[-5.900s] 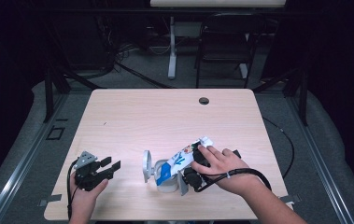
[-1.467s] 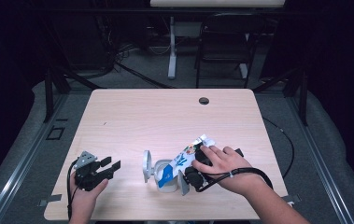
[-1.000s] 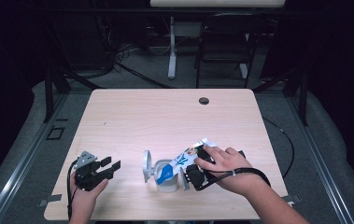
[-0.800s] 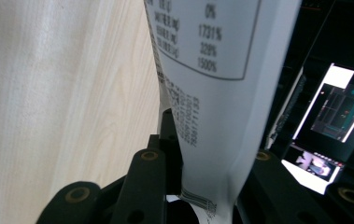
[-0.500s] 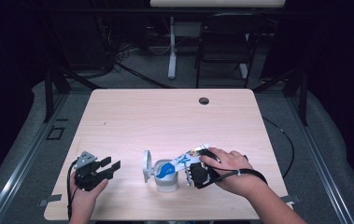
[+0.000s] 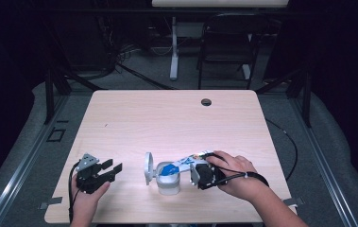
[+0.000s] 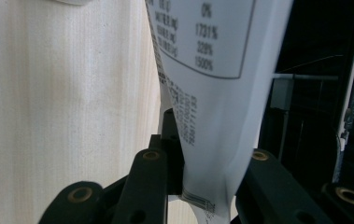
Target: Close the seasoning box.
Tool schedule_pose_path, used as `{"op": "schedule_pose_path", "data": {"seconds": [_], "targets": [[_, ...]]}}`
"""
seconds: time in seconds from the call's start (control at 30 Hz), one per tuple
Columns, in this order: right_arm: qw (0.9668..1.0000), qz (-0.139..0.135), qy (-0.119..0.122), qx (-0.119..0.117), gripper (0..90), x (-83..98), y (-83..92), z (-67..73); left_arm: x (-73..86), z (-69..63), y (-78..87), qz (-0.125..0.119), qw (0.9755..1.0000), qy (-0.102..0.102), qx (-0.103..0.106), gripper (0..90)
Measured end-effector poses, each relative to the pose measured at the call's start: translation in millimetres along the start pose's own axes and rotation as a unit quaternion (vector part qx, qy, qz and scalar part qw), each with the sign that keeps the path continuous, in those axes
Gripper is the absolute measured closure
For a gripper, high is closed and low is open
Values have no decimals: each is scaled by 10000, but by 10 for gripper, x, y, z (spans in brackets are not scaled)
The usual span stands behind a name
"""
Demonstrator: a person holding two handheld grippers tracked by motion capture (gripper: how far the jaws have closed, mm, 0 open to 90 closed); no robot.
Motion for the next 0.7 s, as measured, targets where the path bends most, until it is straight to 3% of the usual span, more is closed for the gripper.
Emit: {"op": "schedule_pose_path", "data": {"seconds": [0.33, 0.6, 0.7], "targets": [[9992, -366, -157, -53, 779, 4, -32, 24, 8, -4, -9, 18, 10000, -6, 6, 518], [9957, -717, -577, -105, 788, 56, -60, 89, 12, -6, -12, 30, 10000, -7, 7, 518], [9949, -726, -686, -114, 788, 70, -53, 111, 13, -4, -11, 26, 10000, -1, 5, 518]]}}
Point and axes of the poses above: each handheld gripper's, and its own axes: y roughly backward along the jaws, x roughly out of its underside, z roughly to its left, the point moved 3 cm from there along -y, roughly forward along the jaws, and after that the axes turned 12 degrees about -x, right-handed, at the moved point
